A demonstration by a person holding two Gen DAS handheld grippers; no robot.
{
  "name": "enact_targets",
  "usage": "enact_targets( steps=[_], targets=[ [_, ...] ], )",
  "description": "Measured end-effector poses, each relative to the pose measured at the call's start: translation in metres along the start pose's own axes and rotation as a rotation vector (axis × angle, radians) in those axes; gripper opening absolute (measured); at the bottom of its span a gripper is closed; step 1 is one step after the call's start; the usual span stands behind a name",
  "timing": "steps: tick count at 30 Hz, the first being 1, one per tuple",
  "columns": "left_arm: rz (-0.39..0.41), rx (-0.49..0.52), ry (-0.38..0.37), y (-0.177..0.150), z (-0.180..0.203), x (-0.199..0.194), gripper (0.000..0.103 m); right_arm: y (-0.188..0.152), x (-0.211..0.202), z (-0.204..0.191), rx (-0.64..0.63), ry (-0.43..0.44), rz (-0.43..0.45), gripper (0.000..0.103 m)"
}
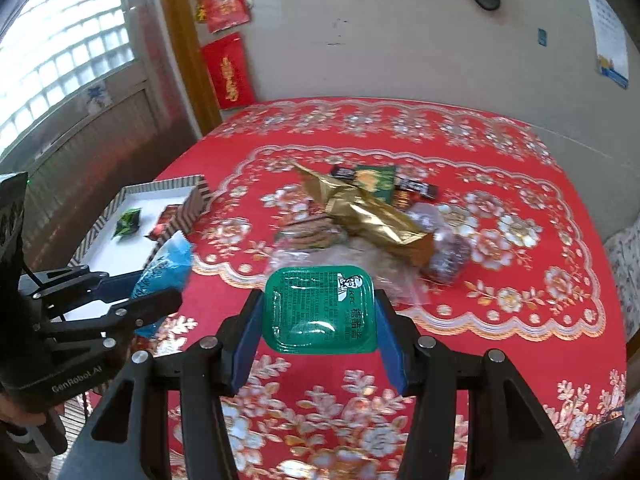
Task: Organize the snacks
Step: 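Carry the blue packet and green cup into the white box and release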
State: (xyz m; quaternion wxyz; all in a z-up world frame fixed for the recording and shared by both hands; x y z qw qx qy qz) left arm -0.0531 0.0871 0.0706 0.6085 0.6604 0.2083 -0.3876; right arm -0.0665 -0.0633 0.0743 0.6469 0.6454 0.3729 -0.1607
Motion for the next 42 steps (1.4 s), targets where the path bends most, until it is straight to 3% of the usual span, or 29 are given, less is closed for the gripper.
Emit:
enact_targets(
  steps=[21, 42],
  targets=[
    [0.046, -0.11, 0.115, -0.021, -0.083, -0.033, 0.031, 0.016, 0.035, -0.091, -0.113, 0.088, -0.034, 0.053],
    [-0.006, -0.252, 0.228, -0.044, -0.177, -0.02, 0.031, 0.028, 0.084, -0.164, -0.21, 0.119, -0.109, 0.053]
  ],
)
Point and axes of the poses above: each gripper's, at about its wrist camera, not at the fingertips, and x roughly the way its jaws point, z to its right, y to its top, the point moved 1 cm from there along x, roughly the way its jaws point, and after that the axes turned 2 degrees about y, right-handed, at the moved point
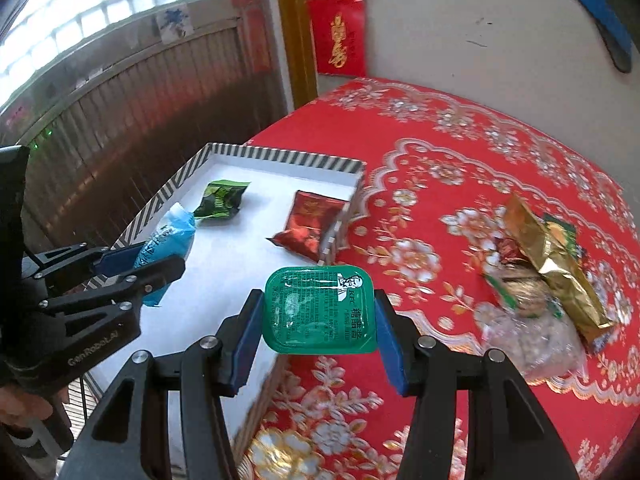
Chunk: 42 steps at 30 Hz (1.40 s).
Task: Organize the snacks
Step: 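Carry the blue packet and green cup into the white box and release, then move both tools back toward the snack pile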
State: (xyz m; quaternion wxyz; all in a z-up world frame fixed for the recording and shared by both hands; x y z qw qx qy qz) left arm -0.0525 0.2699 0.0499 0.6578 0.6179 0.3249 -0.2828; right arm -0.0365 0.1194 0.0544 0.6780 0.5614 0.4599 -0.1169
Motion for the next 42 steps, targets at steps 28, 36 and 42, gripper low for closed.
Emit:
enact_targets(
  steps=[28, 36, 42],
  targets=[
    [-0.136, -0.024, 0.117, 0.007, -0.036, 0.058, 0.032, 0.02, 0.083, -0.046, -0.134, 0.029, -0.136, 0.053],
    [-0.142, -0.038, 0.142, 0.009, -0.038, 0.059, 0.038, 0.02, 0.086, -0.05, -0.158, 0.025, -0.151, 0.053],
    [-0.137, -0.087, 0.145, 0.01, -0.05, 0.056, 0.072, 0.02, 0.076, -0.045, -0.145, 0.003, -0.127, 0.061]
  ],
)
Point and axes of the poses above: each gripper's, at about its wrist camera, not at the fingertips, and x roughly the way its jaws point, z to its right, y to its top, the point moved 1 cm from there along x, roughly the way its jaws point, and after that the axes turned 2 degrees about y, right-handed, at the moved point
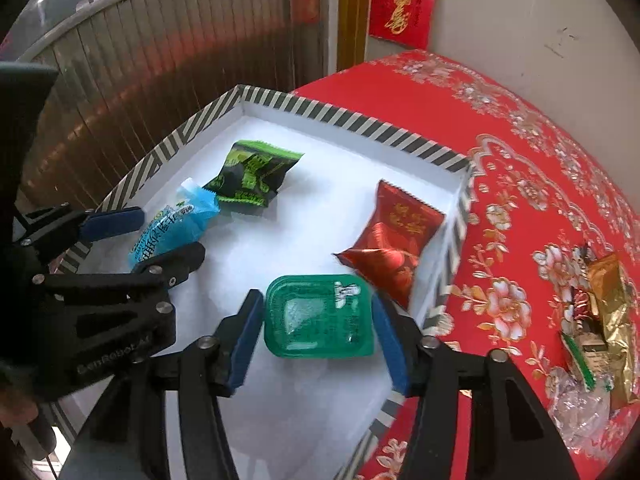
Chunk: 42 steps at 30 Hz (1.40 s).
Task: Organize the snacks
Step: 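Move both tools back toward the snack pile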
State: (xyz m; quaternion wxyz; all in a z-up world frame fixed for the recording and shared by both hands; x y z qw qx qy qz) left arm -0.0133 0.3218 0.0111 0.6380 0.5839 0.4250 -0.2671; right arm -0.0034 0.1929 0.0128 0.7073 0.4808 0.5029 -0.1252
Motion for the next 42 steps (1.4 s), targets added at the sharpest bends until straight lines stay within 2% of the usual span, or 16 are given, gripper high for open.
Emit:
enact_targets(
  steps=[2, 11, 13, 19, 22, 25, 31, 32, 37, 42],
  targets=[
    [0.025, 0.006, 0.008, -0.001, 0.0, -0.006, 0.078, -0.001, -0.005, 0.004, 0.012, 0.017, 0.015, 0.062],
    [0.103, 0.05, 0.035, -0.01, 0.017, -0.032, 0.086, -0.02, -0.041, 0.013, 0.039, 0.06, 0.087, 0.07],
    [0.115, 0.047, 0.013, -0.011, 0.022, -0.04, 0.087, -0.025, -0.049, 0.016, 0.047, 0.057, 0.104, 0.074],
    [0.143, 0.071, -0.058, -0.012, 0.048, -0.067, 0.088, -0.05, -0.075, 0.044, 0.087, 0.024, 0.133, 0.074],
    [0.137, 0.094, -0.105, -0.012, 0.068, -0.077, 0.089, -0.066, -0.087, 0.072, 0.122, -0.008, 0.141, 0.074],
    [0.135, 0.122, -0.142, -0.011, 0.093, -0.086, 0.089, -0.082, -0.1, 0.107, 0.155, -0.076, 0.137, 0.074],
    [0.132, 0.166, -0.186, -0.003, 0.147, -0.095, 0.089, -0.117, -0.128, 0.189, 0.281, -0.175, 0.129, 0.074],
    [0.129, 0.172, -0.19, -0.001, 0.155, -0.095, 0.089, -0.129, -0.137, 0.216, 0.336, -0.185, 0.127, 0.074],
    [0.064, 0.17, -0.235, 0.009, 0.204, -0.083, 0.089, -0.142, -0.15, 0.239, 0.384, -0.187, 0.145, 0.074],
    [-0.028, 0.074, -0.293, 0.023, 0.245, -0.059, 0.089, -0.153, -0.157, 0.248, 0.395, -0.186, 0.156, 0.074]
  ],
)
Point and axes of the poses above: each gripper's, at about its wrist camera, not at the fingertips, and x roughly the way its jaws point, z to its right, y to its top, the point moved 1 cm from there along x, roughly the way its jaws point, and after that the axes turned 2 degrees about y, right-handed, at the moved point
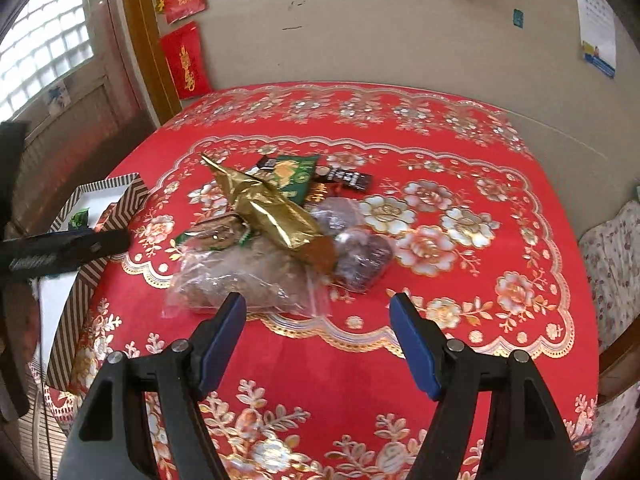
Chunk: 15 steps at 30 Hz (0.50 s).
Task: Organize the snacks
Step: 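Move both tools back toward the snack pile, then grasp the clear-wrapped biscuit with the left tool while the right tool grasps the gold foil packet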
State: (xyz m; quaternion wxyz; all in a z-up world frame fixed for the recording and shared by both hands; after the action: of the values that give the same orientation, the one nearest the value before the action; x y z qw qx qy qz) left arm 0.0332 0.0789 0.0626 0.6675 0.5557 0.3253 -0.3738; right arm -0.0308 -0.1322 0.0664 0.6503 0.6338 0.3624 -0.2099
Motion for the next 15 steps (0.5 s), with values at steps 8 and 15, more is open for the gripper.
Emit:
enact_targets(
  steps=[8, 15],
  targets=[
    [-0.065, -0.078, -0.029, 0.018, 0.037, 0.052, 0.089, -0.005, 0.003, 0.014, 0.025, 0.033, -0.017, 0.074],
    [-0.123, -0.086, -0.051, 0.026, 0.047, 0.085, 0.09, 0.0, 0.003, 0.018, 0.028, 0.027, -0.014, 0.074]
  ],
)
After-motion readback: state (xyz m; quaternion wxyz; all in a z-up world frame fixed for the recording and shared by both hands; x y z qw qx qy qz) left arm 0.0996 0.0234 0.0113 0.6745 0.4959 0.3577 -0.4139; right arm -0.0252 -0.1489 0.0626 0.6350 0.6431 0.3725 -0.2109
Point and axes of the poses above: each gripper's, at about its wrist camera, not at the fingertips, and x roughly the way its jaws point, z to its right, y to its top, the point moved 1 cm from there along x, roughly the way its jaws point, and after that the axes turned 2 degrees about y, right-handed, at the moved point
